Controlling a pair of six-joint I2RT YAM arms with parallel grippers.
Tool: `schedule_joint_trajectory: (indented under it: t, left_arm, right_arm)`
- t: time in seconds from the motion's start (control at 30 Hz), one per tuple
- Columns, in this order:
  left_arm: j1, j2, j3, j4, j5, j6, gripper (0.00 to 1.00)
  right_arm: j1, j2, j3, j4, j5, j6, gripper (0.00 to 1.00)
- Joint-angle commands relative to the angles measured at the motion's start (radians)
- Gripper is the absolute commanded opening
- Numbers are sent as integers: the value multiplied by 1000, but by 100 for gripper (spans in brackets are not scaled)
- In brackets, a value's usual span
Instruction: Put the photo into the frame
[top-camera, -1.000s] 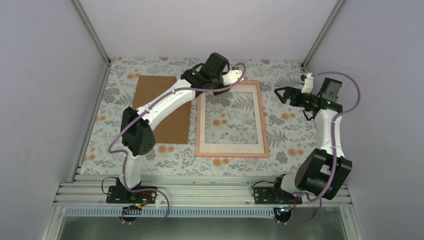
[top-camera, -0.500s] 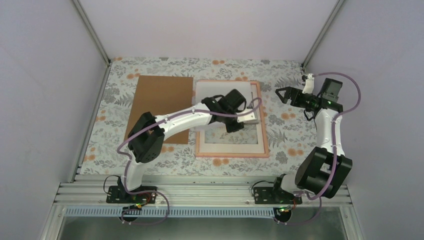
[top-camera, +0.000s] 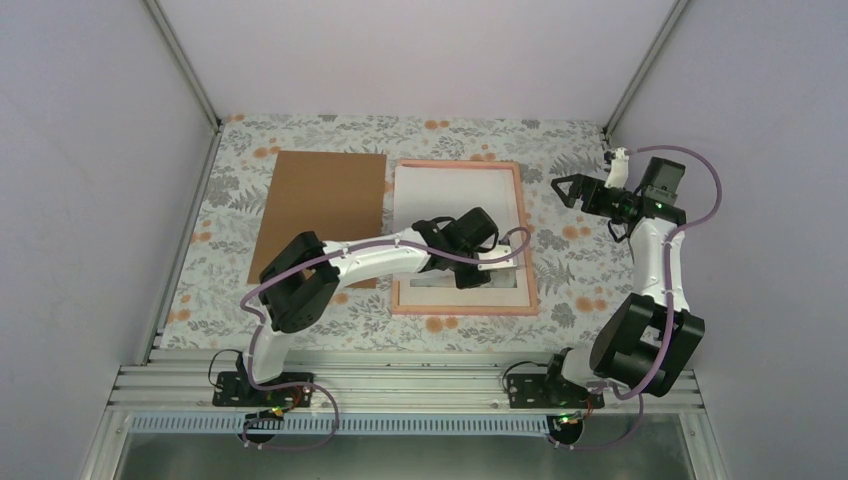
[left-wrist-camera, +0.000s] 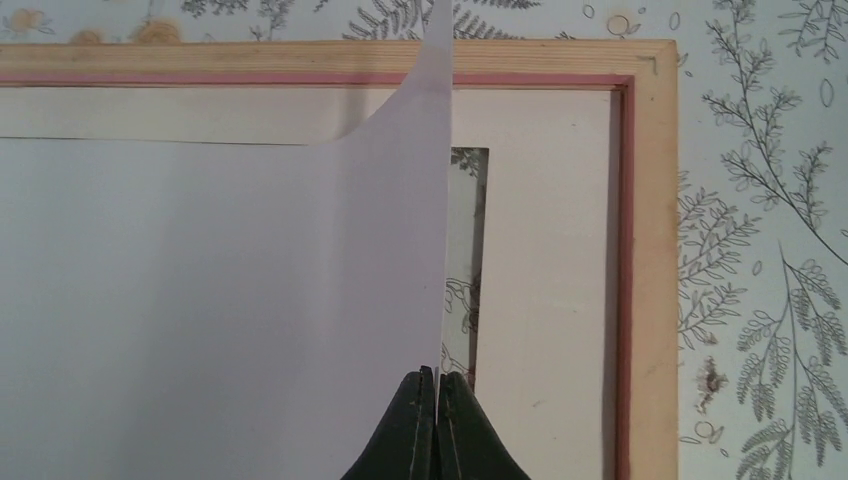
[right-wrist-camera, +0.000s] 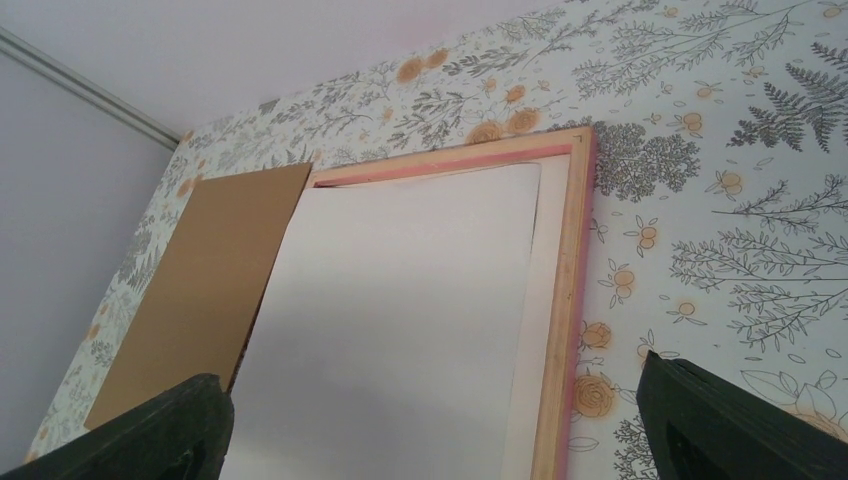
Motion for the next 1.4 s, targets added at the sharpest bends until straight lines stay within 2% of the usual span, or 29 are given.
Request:
schedule_joint_trajectory:
  t: [0.0,0.2,0.3,0.57,0.83,1.37]
  left_arm:
    - [9,-23,-21,89,-10,2,2]
    - [72,-142,-117,207,20,-115,2]
    - [92,-183,-120,208,15,-163,2]
    - [95,-216,-144,287,-18,-197,2]
    - [53,-109,-84,305,-10,-97,2]
    - [12,-140,-230,392,-58,50,2]
  right_arm:
    - [-11,6,-13,6,-15,-2,100]
    - [-11,6,-16,6,-18,-3,100]
    - [-11,16,-14,9,-22,1,100]
    - [-11,21,-20,14,-26,3,100]
    - [-11,18,-20,11,-27,1,100]
    - [-11,26,-21,7,-36,-5,100]
